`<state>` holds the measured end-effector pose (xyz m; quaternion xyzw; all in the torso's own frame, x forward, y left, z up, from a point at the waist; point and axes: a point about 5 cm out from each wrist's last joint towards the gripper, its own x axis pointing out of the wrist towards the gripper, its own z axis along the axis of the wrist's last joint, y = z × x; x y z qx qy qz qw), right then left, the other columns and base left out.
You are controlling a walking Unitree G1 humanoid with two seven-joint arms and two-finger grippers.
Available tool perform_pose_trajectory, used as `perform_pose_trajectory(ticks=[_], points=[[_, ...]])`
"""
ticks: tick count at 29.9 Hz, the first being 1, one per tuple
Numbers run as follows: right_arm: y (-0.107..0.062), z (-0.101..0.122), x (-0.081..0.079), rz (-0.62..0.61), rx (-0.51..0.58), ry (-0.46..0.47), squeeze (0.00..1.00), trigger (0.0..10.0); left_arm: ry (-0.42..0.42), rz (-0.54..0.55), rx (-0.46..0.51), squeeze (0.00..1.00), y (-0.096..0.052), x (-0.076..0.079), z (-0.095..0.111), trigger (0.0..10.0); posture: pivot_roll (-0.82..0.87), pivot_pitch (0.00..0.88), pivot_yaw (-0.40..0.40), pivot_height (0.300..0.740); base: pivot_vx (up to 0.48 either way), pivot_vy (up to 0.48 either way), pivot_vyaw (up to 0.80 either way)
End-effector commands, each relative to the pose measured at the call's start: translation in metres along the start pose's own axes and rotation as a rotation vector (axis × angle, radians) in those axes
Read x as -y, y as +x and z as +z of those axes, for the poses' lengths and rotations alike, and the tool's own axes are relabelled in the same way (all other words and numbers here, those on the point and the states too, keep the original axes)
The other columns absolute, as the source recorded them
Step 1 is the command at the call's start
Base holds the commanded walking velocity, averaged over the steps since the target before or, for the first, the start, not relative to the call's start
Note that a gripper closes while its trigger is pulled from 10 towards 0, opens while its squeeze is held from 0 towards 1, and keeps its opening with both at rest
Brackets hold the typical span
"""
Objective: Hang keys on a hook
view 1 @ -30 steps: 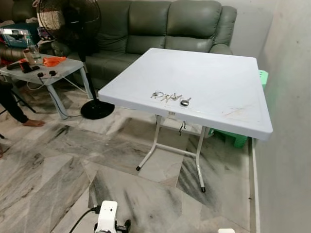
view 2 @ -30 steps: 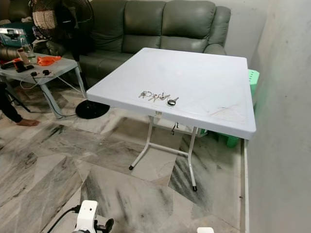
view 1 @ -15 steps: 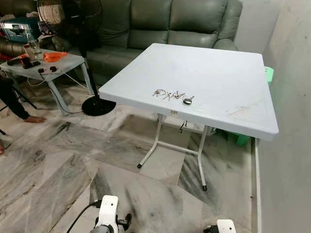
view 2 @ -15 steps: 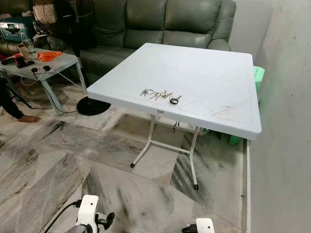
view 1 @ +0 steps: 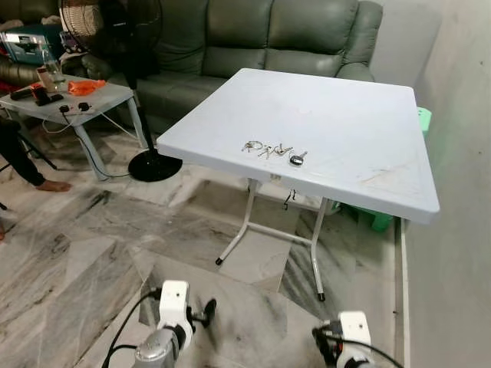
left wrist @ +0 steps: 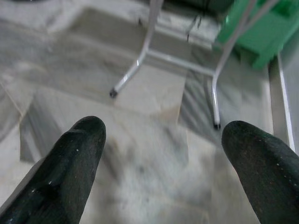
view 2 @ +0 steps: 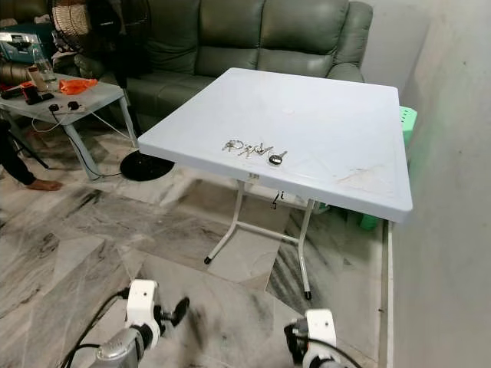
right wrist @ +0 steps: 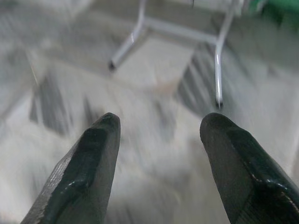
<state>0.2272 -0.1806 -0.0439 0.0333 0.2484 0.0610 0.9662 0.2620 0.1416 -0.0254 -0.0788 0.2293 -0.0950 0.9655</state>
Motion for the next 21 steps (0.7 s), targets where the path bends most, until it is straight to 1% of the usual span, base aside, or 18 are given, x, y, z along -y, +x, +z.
perform_pose_trajectory(ticks=[1,2,3,6,8,9,10,14,15,17,18,19,21], points=[[0.005,0.014,-0.001,0.007,0.075,0.017,0.0,10.0,0.004,0.006,0.052,0.0,0.004,-0.002,0.013,10.0,-0.04,0.0,-0.002,0.74,0.0,0.0,0.0],[0.007,0.022,-0.003,0.013,0.11,0.018,0.0,10.0,-0.007,0.012,0.074,0.0,0.006,-0.002,0.019,10.0,-0.04,0.0,-0.002,0.74,0.0,0.0,0.0],[0.012,0.035,-0.005,0.019,0.169,0.025,0.0,10.0,-0.029,0.013,0.104,0.0,0.011,-0.001,0.031,10.0,-0.04,0.0,-0.002,0.74,0.0,0.0,0.0],[0.018,0.053,-0.01,0.035,0.239,0.038,0.0,10.0,0.003,0.001,0.165,0.0,0.017,0.002,0.05,10.0,-0.04,0.0,-0.001,0.74,0.0,0.0,0.0],[0.02,0.063,-0.012,0.046,0.279,0.047,0.0,10.0,0.006,-0.015,0.201,0.0,0.02,0.003,0.061,10.0,-0.04,0.0,-0.001,0.74,0.0,0.0,0.0],[0.022,0.074,-0.014,0.061,0.327,0.036,0.0,10.0,0.027,-0.014,0.244,0.0,0.022,0.004,0.074,10.0,-0.04,0.0,0.0,0.74,0.0,0.0,0.0],[0.023,0.081,-0.015,0.063,0.357,0.03,0.0,10.0,0.038,-0.022,0.273,0.0,0.023,0.005,0.081,10.0,-0.04,0.0,0.0,0.74,0.0,0.0,0.0],[0.023,0.097,-0.014,0.047,0.424,-0.016,0.0,10.0,0.039,-0.046,0.328,0.0,0.025,0.008,0.098,10.0,-0.04,0.0,0.001,0.74,0.0,0.0,0.0],[0.023,0.105,-0.013,0.046,0.455,-0.019,0.0,10.0,0.032,-0.067,0.365,0.0,0.025,0.01,0.106,10.0,-0.04,0.0,0.001,0.74,0.0,0.0,0.0],[0.022,0.112,-0.012,0.043,0.481,-0.011,0.0,10.0,0.023,-0.079,0.396,0.0,0.025,0.012,0.114,10.0,-0.04,0.0,0.0,0.74,0.0,0.0,0.0],[0.021,0.12,-0.012,0.041,0.515,-0.007,0.0,10.0,0.012,-0.094,0.438,0.0,0.024,0.015,0.122,10.0,-0.04,0.0,-0.001,0.74,0.0,0.0,0.0],[0.021,0.12,-0.012,0.041,0.515,-0.007,0.0,10.0,0.012,-0.094,0.438,0.0,0.024,0.015,0.122,10.0,-0.04,0.0,-0.001,0.74,0.0,0.0,0.0],[0.019,0.127,-0.012,0.047,0.552,0.002,0.0,10.0,0.012,-0.103,0.469,0.0,0.023,0.017,0.129,10.0,-0.04,0.0,-0.001,0.74,0.0,0.0,0.0]])
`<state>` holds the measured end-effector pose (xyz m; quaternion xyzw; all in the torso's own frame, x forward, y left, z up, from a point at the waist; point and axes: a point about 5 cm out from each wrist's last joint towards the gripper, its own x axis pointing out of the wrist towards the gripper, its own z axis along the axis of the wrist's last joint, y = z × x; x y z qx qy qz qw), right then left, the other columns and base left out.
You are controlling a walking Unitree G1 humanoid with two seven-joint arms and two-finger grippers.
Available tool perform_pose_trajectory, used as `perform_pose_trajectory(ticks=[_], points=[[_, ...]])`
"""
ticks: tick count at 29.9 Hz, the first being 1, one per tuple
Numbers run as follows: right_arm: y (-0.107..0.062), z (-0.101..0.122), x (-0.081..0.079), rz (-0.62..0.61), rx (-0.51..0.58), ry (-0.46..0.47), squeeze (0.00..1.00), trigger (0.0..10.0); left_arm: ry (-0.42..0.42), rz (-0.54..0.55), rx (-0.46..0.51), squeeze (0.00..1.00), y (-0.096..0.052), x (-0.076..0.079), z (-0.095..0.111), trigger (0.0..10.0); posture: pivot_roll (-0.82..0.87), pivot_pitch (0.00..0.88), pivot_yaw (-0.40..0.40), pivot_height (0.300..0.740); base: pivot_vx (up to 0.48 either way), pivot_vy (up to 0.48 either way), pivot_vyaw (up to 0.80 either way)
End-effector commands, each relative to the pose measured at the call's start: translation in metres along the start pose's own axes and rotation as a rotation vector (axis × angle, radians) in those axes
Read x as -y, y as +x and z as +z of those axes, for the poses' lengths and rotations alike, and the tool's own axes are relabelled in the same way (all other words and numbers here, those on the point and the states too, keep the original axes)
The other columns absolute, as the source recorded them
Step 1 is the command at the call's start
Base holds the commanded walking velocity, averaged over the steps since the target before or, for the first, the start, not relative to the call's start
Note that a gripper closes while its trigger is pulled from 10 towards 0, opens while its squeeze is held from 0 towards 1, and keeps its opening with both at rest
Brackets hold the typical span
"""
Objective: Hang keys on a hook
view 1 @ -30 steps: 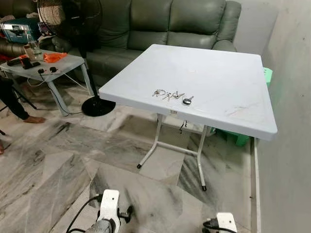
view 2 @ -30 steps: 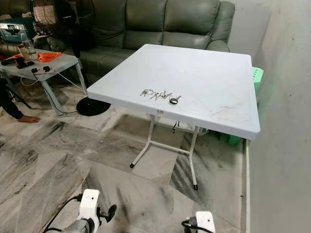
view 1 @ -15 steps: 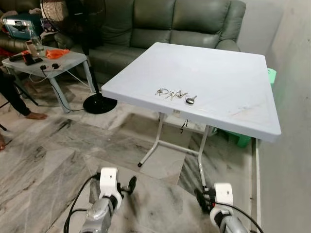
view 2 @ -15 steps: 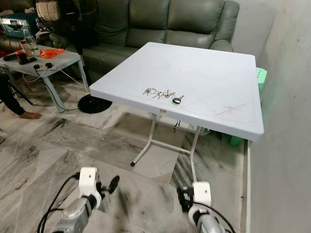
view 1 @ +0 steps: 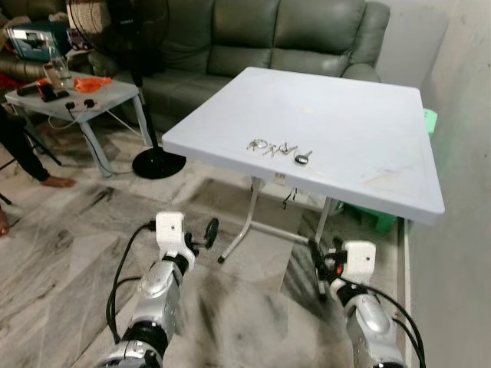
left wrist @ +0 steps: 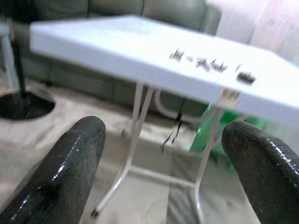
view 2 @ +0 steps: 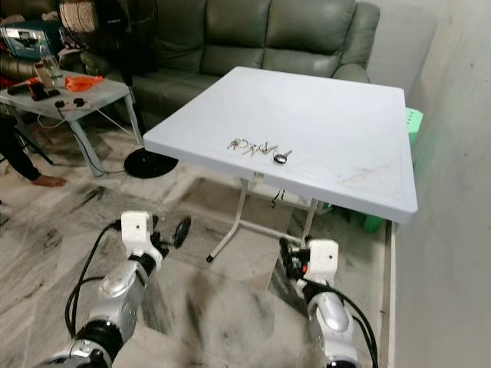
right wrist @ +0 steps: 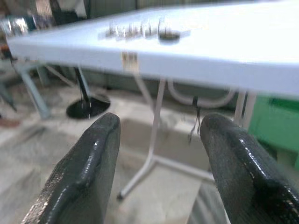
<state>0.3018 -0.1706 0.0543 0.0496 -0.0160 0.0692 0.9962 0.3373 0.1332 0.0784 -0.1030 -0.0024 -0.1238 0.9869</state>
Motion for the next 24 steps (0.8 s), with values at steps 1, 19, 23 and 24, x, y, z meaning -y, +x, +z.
perform_pose_trajectory(ticks=[1,19,23,24], points=[[0.002,0.011,-0.001,0.012,0.054,0.008,0.0,10.0,-0.003,-0.018,0.039,0.0,0.001,0.002,0.008,10.0,-0.04,0.0,-0.004,0.74,0.0,0.0,0.0],[-0.04,0.036,-0.01,0.043,0.17,-0.014,0.0,10.0,-0.025,-0.037,0.135,0.0,-0.048,-0.003,0.015,10.0,-0.04,0.0,-0.004,0.74,0.0,0.0,0.0],[-0.043,0.042,-0.012,0.036,0.165,-0.012,0.0,10.0,-0.036,-0.036,0.129,0.0,-0.052,0.0,0.018,10.0,-0.04,0.0,-0.006,0.74,0.0,0.0,0.0],[-0.043,0.042,-0.012,0.036,0.163,-0.011,0.0,10.0,-0.038,-0.036,0.128,0.0,-0.052,0.001,0.018,10.0,-0.04,0.0,-0.006,0.74,0.0,0.0,0.0]])
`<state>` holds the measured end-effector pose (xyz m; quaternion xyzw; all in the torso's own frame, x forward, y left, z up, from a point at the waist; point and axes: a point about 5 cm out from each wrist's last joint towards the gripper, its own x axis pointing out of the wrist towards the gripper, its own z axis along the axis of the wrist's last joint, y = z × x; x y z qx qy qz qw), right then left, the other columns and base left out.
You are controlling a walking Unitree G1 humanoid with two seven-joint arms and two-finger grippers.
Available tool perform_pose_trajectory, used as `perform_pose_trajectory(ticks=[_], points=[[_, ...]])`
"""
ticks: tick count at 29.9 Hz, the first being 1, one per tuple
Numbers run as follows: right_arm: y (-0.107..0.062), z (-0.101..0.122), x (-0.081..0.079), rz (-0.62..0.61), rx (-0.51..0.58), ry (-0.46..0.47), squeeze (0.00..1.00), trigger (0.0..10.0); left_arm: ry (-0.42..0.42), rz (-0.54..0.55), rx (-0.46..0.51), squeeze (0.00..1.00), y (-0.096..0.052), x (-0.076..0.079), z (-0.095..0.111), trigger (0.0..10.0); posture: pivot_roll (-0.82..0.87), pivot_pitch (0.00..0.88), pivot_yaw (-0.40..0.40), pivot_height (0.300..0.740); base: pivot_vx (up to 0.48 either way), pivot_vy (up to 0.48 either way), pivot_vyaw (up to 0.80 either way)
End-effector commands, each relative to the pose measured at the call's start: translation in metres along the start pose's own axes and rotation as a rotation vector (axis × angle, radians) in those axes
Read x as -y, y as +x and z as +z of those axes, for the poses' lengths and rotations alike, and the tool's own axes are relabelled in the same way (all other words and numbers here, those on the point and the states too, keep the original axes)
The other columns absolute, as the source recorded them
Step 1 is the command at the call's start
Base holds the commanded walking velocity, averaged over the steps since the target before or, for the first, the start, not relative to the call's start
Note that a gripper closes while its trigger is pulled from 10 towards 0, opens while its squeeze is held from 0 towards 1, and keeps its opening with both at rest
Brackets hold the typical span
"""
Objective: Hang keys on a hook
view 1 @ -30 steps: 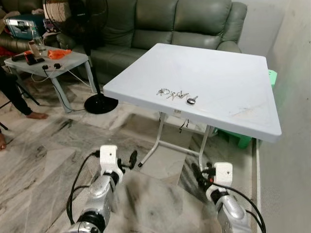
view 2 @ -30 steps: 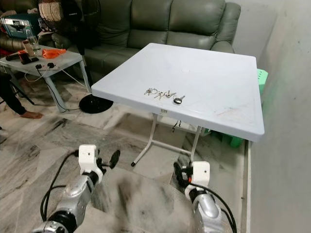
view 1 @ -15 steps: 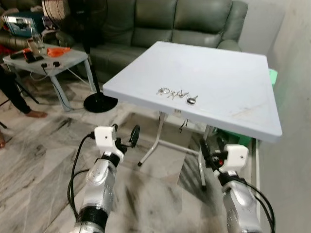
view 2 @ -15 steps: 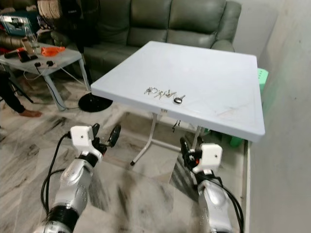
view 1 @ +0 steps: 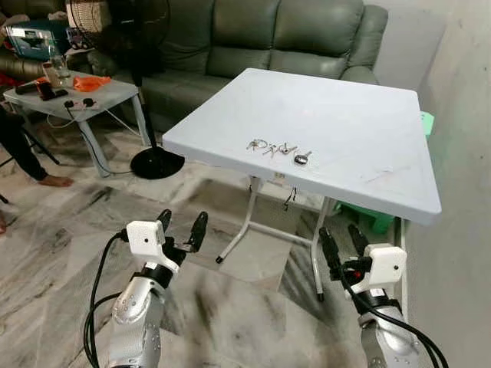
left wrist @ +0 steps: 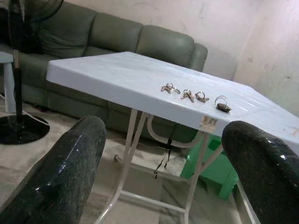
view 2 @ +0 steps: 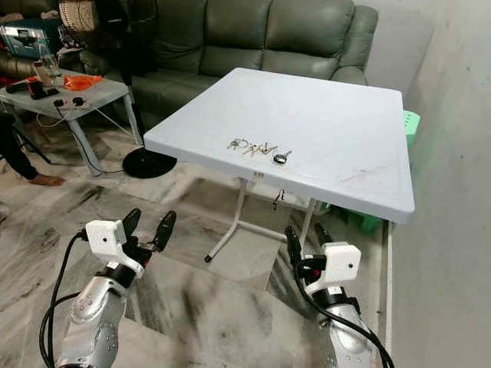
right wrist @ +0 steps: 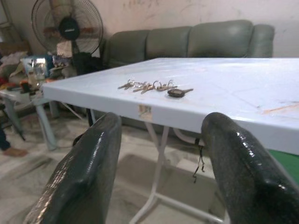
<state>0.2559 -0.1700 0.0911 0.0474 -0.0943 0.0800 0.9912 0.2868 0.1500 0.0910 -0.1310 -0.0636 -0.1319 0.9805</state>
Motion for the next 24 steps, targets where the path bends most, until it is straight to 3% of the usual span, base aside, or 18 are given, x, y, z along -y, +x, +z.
perform_pose_trajectory(ticks=[1,7,20,24], points=[[0.003,0.006,-0.003,0.008,0.009,0.001,0.0,10.0,0.002,-0.011,0.003,0.0,0.002,0.003,0.005,10.0,-0.04,0.0,-0.008,0.74,0.0,0.0,0.0],[0.01,0.014,-0.003,0.008,0.018,-0.001,0.0,10.0,-0.011,0.005,0.006,0.0,0.014,0.004,0.012,10.0,-0.04,0.0,-0.011,0.74,0.0,0.0,0.0],[0.016,0.02,0.003,-0.003,0.001,-0.021,0.0,10.0,-0.005,0.009,-0.058,0.0,0.019,0.005,0.009,10.0,-0.04,0.0,-0.011,0.74,0.0,0.0,0.0],[0.016,0.021,0.002,-0.006,-0.001,-0.022,0.0,10.0,-0.003,0.015,-0.058,0.0,0.02,0.002,0.012,10.0,-0.04,0.0,-0.008,0.74,0.28,0.0,0.0]])
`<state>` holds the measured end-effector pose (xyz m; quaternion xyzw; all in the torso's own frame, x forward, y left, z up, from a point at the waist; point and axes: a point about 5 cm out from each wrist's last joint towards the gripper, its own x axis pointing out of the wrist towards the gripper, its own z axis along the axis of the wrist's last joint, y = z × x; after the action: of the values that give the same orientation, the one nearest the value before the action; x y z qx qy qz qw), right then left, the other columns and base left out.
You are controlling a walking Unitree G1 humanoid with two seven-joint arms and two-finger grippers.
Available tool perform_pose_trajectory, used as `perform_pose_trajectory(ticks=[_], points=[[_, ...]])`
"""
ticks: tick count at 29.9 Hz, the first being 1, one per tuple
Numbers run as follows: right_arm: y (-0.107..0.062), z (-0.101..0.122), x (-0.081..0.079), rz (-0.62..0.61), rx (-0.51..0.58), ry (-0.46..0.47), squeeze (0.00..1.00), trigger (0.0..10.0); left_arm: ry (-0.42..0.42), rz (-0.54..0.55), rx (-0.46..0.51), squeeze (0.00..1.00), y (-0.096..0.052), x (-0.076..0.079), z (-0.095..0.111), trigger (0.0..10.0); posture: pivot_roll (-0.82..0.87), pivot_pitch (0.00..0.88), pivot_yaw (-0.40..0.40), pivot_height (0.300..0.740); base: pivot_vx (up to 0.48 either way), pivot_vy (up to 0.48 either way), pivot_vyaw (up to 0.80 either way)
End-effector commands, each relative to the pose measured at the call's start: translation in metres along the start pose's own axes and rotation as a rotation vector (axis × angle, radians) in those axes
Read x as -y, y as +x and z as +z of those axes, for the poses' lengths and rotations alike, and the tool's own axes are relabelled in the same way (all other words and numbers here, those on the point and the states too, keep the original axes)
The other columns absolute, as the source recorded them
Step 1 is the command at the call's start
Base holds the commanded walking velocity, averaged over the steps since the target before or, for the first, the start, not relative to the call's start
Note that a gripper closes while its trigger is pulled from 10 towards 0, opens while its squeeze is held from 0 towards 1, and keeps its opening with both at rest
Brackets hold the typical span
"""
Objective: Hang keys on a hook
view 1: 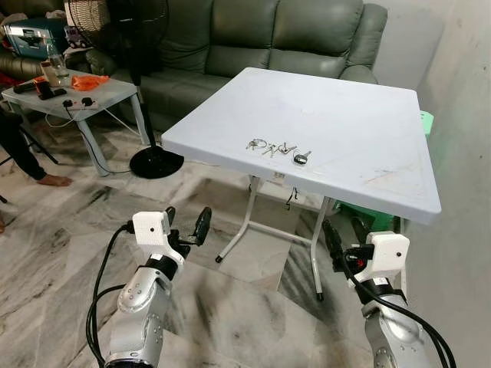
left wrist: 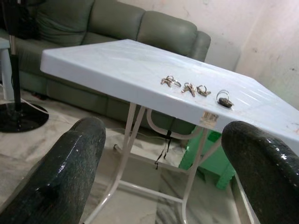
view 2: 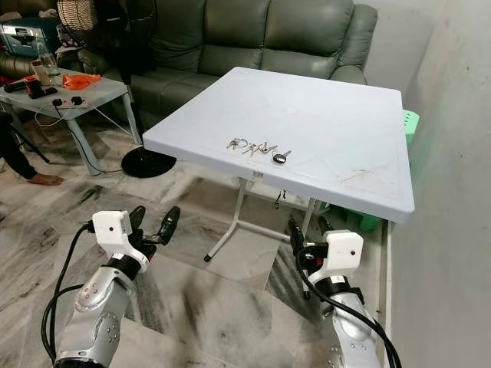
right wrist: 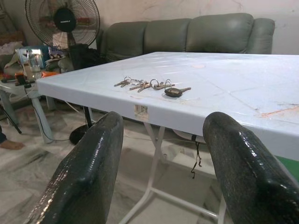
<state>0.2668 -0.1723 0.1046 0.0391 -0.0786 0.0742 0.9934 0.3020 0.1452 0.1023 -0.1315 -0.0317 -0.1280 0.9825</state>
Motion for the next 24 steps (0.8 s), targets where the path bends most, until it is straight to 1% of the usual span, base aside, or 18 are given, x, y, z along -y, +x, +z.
perform_pose_trajectory(ticks=[1,11,24], points=[[0.0029,0.0093,-0.0006,0.005,0.032,-0.006,0.0,10.0,0.006,-0.001,0.003,0.0,0.0026,-0.0008,0.0038,10.0,-0.04,0.0,-0.008,0.74,0.307,0.0,0.0],[0.0085,0.0123,-0.0016,0.003,0.043,-0.001,0.0,10.0,0.009,-0.002,0.015,0.0,0.0086,0.0009,0.0076,10.0,-0.04,0.0,-0.008,0.74,0.351,0.0,0.0],[0.0091,0.0127,-0.0019,0.003,0.045,0.002,0.0,10.0,0.012,-0.004,0.017,0.0,0.0106,0.0004,0.009,10.0,-0.04,0.0,-0.006,0.74,0.37,0.0,0.0]])
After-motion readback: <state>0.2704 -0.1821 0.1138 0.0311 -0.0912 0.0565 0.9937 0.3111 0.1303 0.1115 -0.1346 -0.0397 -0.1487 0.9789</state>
